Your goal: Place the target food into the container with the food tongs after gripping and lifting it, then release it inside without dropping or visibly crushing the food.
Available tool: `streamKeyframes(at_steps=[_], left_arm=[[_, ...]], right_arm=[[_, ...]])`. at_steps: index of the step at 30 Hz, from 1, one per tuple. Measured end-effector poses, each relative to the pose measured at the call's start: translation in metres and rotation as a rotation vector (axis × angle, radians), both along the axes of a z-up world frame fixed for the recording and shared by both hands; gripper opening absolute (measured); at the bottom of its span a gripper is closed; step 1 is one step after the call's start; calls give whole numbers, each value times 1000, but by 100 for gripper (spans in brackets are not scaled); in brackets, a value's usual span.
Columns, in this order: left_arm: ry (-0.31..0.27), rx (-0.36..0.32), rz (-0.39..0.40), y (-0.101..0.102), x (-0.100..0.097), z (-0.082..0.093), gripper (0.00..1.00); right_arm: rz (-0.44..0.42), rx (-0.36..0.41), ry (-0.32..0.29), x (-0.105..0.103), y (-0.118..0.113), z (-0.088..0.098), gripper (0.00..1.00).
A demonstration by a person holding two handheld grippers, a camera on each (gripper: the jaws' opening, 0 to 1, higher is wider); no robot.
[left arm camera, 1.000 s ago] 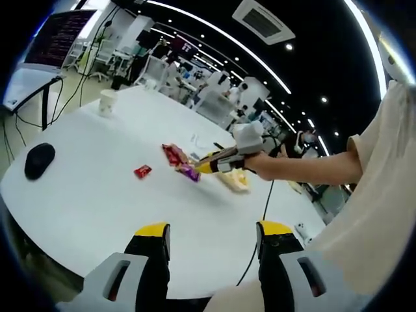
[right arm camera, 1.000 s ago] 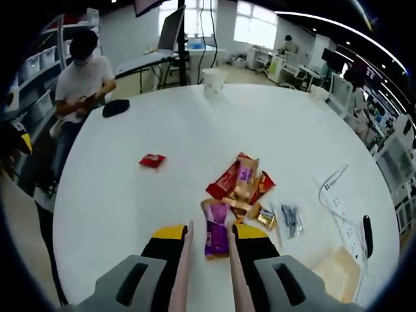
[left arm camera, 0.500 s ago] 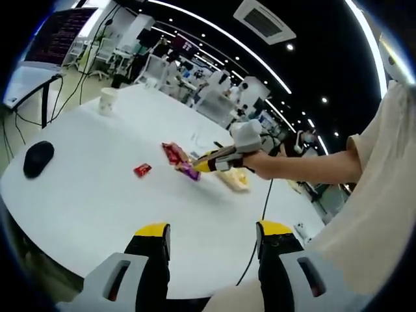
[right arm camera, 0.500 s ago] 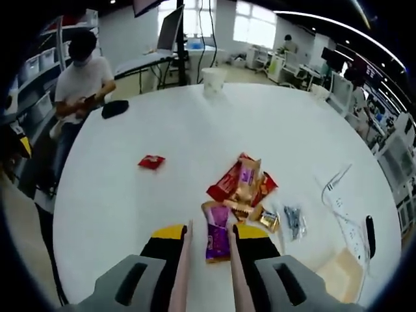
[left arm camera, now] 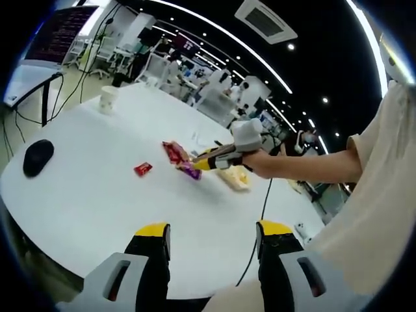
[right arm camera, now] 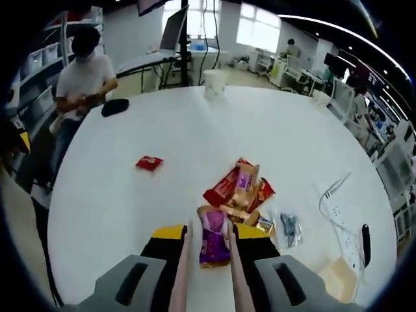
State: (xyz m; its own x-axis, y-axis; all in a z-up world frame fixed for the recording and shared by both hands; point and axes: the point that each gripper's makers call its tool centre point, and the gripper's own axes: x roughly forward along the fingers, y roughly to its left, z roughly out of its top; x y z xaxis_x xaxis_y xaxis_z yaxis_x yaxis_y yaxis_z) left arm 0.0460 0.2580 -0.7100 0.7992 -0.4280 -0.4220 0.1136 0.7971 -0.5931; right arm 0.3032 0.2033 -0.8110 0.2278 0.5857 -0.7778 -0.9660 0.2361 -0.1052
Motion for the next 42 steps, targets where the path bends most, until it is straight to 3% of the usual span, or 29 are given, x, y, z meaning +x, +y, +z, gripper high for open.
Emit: streamKeyframes(at_steps=[12, 20, 33, 42], left_arm=[[7, -2, -3, 2, 2, -1, 53], [6, -7, 7, 4, 5, -2, 53], [13, -8, 0, 5, 5, -5, 53], [16, -12, 2, 6, 6, -6, 53]], right_arm=[[12, -32, 4, 4, -1, -7, 27], [31, -51, -32, 17, 0, -13, 27], [30, -75, 9, 14, -4, -27, 27], [31, -76, 21, 9, -2, -27, 25]])
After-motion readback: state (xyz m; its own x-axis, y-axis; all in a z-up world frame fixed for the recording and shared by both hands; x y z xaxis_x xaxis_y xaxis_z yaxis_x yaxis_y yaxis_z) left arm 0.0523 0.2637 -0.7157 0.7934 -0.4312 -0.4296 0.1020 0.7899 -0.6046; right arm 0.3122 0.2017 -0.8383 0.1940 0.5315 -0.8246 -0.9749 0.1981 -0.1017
